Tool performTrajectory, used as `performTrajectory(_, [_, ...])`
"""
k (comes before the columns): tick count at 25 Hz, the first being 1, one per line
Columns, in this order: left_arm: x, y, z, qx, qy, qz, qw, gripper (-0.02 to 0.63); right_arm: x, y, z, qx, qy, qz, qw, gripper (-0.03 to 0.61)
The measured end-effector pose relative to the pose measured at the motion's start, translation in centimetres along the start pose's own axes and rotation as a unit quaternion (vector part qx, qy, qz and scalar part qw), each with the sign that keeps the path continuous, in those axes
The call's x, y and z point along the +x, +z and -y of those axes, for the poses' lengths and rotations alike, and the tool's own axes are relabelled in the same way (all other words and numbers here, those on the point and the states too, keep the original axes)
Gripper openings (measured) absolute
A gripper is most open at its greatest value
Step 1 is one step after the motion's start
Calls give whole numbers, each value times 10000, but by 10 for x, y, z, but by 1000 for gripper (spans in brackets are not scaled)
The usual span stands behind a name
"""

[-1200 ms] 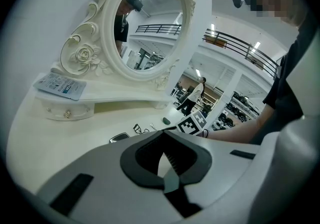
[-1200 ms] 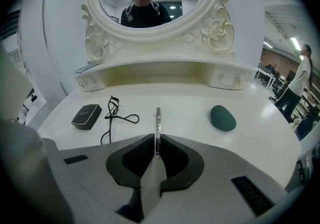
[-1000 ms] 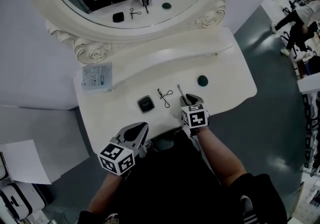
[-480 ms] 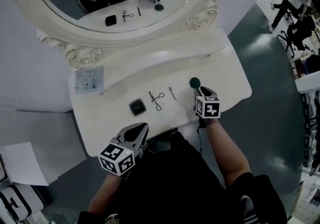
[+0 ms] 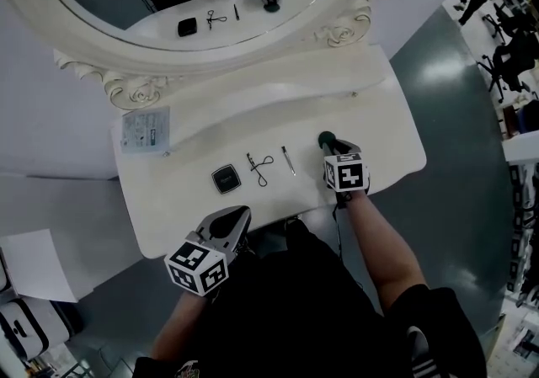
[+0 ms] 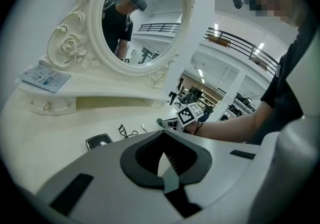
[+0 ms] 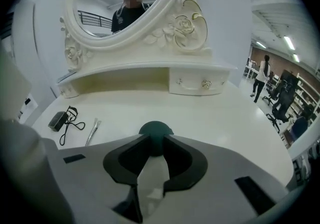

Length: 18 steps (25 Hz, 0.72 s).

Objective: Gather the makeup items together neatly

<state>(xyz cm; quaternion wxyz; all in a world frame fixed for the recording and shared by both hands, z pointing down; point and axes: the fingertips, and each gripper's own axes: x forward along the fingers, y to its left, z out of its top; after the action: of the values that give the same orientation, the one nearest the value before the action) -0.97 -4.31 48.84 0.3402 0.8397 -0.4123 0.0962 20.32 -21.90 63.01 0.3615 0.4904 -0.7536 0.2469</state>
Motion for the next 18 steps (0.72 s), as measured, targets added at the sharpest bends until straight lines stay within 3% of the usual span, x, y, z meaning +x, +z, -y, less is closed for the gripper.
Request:
performTrajectory(7, [-3,5,2,52,5,75,10000,8,-6,2,-4,-103,-97,77,9999,29])
performTrajectory(11, [-7,5,1,85,-46,82,9999,8,-16,4,-18,-402,-149,186,9989,29])
performTrajectory(15, [-13,5,-1,110,-87,102,9999,8,-28,6,-33,-234,-48,355,9991,29])
performTrajectory(18, [-17,3,-3,127,-118,101,9998,8,-31,7,-32,-430,-247,405,9979,29])
